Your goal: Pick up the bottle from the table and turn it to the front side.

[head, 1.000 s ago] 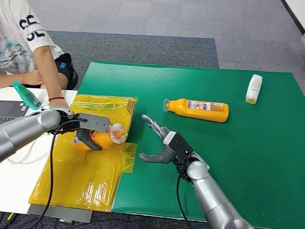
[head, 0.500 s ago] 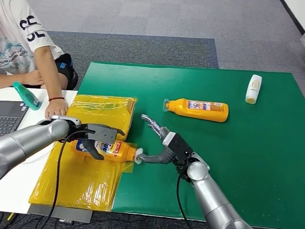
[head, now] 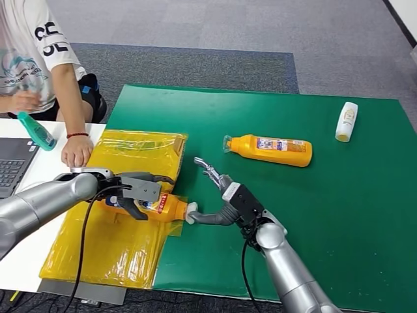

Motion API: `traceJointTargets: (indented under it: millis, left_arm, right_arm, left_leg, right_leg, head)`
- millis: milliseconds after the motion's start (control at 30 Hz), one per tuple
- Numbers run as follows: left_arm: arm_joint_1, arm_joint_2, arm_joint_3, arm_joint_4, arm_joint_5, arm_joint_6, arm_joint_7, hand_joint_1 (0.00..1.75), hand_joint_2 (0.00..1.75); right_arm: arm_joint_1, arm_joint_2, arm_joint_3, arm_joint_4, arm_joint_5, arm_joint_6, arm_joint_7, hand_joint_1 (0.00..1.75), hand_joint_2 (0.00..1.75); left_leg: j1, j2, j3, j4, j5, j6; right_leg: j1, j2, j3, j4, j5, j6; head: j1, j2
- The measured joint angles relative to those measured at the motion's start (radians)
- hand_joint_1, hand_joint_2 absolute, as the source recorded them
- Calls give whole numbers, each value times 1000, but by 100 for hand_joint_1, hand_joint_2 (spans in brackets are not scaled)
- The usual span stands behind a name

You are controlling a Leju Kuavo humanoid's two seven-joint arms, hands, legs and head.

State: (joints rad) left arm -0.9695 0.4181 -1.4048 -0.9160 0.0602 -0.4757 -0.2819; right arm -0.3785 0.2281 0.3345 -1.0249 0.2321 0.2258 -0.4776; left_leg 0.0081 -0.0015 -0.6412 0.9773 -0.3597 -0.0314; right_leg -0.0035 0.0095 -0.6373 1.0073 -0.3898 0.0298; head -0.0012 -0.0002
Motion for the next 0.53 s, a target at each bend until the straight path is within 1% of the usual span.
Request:
traceJointTargets:
  millis: [67, 100, 167, 200, 300, 400, 500, 533]
  left_arm:
    - [64, -6, 71, -31, -55, 93, -49, 0, 175]
    - [109, -14, 121, -58, -92, 145, -80, 0, 175]
    - [215, -38, 237, -130, -176, 225, -134, 0, 175]
    - [272, -54, 295, -171, -214, 248, -151, 0, 175]
    - [423, -96, 442, -286, -283, 273, -175, 0, 175]
    - [553, -122, 570, -391, -317, 285, -191, 0, 175]
    - [651, -139, 671, -473, -339, 286, -200, 0, 175]
    - [666, -141, 687, -485, -342, 286, -201, 0, 175]
  right_arm:
    - [15, -5, -3, -17, -2, -5, 6, 0, 175]
    - [24, -9, -6, -26, -5, -6, 9, 0, 175]
    - [46, -17, -15, -44, -17, -3, 12, 0, 175]
    - [57, -21, -20, -53, -26, 1, 12, 0, 175]
    - [91, -32, -37, -85, -51, 18, 11, 0, 175]
    - [131, -48, -57, -130, -67, 28, 10, 0, 175]
    - [162, -61, -72, -182, -72, 33, 11, 0, 175]
    - [167, -63, -74, -191, -72, 33, 11, 0, 175]
  left_leg:
    - [0, 0, 0, 0, -1, 1]
    - [-1, 0, 0, 0, -1, 1]
    - [-1, 0, 0, 0, -2, 2]
    - [-2, 0, 0, 0, -3, 3]
    - [-2, 1, 0, 0, -5, 4]
    - [-3, 2, 0, 0, -6, 4]
    - [-3, 1, 0, 0, -6, 4]
    - [-2, 1, 0, 0, -6, 4]
  right_leg:
    - [-1, 0, 0, 0, 0, 1]
    - [-1, 0, 0, 0, -1, 1]
    - [-2, -1, 1, -1, -2, 2]
    - [-2, -1, 1, -1, -2, 3]
    - [-3, 2, 1, -2, -2, 3]
    - [-3, 2, 0, -3, -3, 4]
    - [-3, 2, 0, -2, -4, 4]
    - [-3, 2, 0, -2, -4, 4]
  head:
    - [0, 0]
    - [0, 0]
    - [0, 0]
    - [0, 0]
    - [0, 0]
    - [0, 0]
    - [0, 0]
    - [0, 0]
